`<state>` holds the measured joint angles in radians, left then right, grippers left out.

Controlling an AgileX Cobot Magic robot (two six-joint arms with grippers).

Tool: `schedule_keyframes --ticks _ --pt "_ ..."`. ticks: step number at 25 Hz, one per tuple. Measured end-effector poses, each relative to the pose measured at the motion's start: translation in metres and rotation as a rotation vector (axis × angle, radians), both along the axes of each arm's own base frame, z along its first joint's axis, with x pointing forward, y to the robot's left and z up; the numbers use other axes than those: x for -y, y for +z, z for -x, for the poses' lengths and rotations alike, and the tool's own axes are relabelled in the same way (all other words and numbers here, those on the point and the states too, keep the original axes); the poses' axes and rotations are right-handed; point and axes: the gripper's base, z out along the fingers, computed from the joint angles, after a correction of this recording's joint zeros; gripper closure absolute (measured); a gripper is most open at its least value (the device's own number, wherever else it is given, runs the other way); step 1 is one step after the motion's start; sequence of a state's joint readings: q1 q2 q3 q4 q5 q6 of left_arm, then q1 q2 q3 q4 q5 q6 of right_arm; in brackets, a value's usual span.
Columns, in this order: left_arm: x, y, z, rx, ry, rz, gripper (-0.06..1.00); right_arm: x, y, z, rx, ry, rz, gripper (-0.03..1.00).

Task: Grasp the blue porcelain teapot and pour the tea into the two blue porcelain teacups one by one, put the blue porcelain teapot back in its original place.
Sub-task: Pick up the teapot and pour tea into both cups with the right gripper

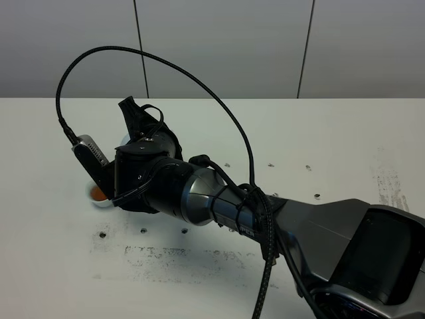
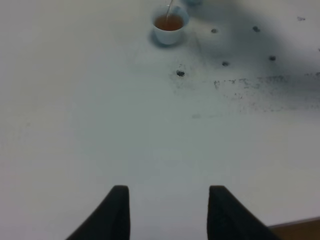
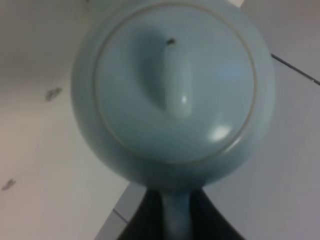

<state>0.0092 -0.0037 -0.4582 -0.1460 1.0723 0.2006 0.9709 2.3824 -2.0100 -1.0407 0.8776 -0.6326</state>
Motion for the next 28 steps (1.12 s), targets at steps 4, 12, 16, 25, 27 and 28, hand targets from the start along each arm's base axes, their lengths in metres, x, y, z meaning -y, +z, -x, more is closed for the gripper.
schedule_keyframes --ticks 4,12,16,25,27,28 --pt "0.000 0.000 0.000 0.000 0.000 0.000 0.52 0.000 -0.002 0.002 -0.032 -0.016 -0.018 0.89" --pt "0.000 0.000 0.000 0.000 0.000 0.000 0.52 0.003 0.004 0.007 -0.134 -0.073 -0.120 0.89" --pt "0.000 0.000 0.000 0.000 0.000 0.000 0.52 0.009 0.009 0.004 -0.214 -0.126 -0.205 0.89" --pt "0.000 0.000 0.000 0.000 0.000 0.000 0.52 0.021 0.023 -0.005 -0.424 -0.264 -0.456 0.89" --pt "0.000 0.000 0.000 0.000 0.000 0.000 0.52 0.021 0.027 -0.002 -0.460 -0.278 -0.486 0.89" --pt "0.000 0.000 0.000 0.000 0.000 0.000 0.52 0.021 0.032 0.001 -0.483 -0.286 -0.507 0.89"
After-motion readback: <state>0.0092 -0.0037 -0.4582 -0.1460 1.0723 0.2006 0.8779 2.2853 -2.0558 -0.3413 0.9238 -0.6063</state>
